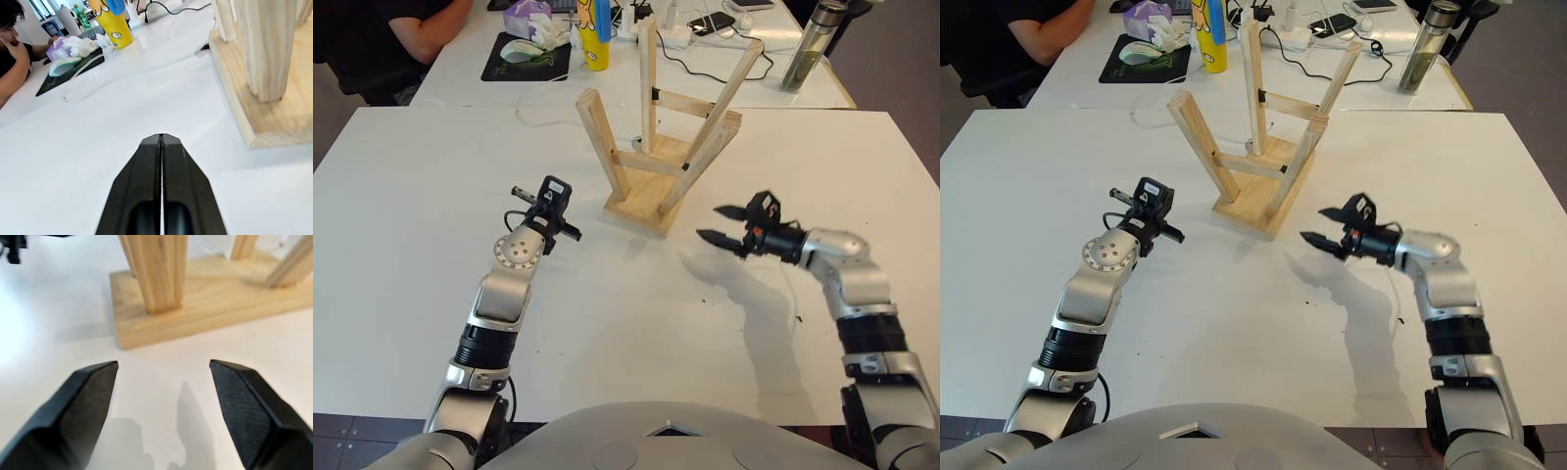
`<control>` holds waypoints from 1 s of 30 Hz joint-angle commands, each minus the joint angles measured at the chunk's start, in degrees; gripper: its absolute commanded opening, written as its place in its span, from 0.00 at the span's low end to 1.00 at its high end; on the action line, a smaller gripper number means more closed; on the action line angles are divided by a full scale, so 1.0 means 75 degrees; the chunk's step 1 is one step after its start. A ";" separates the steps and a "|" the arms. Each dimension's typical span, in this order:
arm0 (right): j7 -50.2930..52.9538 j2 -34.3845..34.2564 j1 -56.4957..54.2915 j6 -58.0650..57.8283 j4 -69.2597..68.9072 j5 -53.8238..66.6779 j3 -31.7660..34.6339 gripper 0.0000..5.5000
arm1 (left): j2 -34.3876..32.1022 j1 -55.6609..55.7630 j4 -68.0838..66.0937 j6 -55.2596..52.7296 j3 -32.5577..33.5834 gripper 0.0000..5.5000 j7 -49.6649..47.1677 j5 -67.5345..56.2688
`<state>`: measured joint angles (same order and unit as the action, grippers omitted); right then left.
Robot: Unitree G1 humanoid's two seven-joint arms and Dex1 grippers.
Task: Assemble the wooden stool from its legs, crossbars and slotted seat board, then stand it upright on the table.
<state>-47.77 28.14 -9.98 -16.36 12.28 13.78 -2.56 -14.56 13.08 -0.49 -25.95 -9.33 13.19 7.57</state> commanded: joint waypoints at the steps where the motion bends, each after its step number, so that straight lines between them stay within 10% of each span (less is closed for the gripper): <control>1: 0.1735 -0.1370 0.0255 0.0282 0.0330 -0.0421 -0.0115 0.56 | 0.0076 0.0573 -0.1286 0.0558 -0.0169 0.00 0.0128 0.0074; 11: 0.4877 -0.2564 0.0079 0.0315 0.1009 -0.1832 -0.0298 0.26 | 0.0287 0.1635 -0.3855 0.1894 -0.0416 0.00 0.0101 0.0365; 20: 0.4567 -0.2795 -0.0277 0.0209 0.1045 -0.1828 -0.0623 0.01 | 0.0914 0.1723 -0.4052 0.1554 -0.0636 0.00 0.1373 -0.0228; 30: 0.2823 -0.2125 0.0648 -0.0657 -0.0680 -0.1201 -0.1087 0.00 | 0.0314 0.0200 -0.0464 -0.0851 -0.0969 0.00 0.2668 -0.1044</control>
<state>-20.93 12.11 -9.62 -16.39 10.76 2.97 -6.52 -12.37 19.15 -11.76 -27.22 -13.48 29.21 2.47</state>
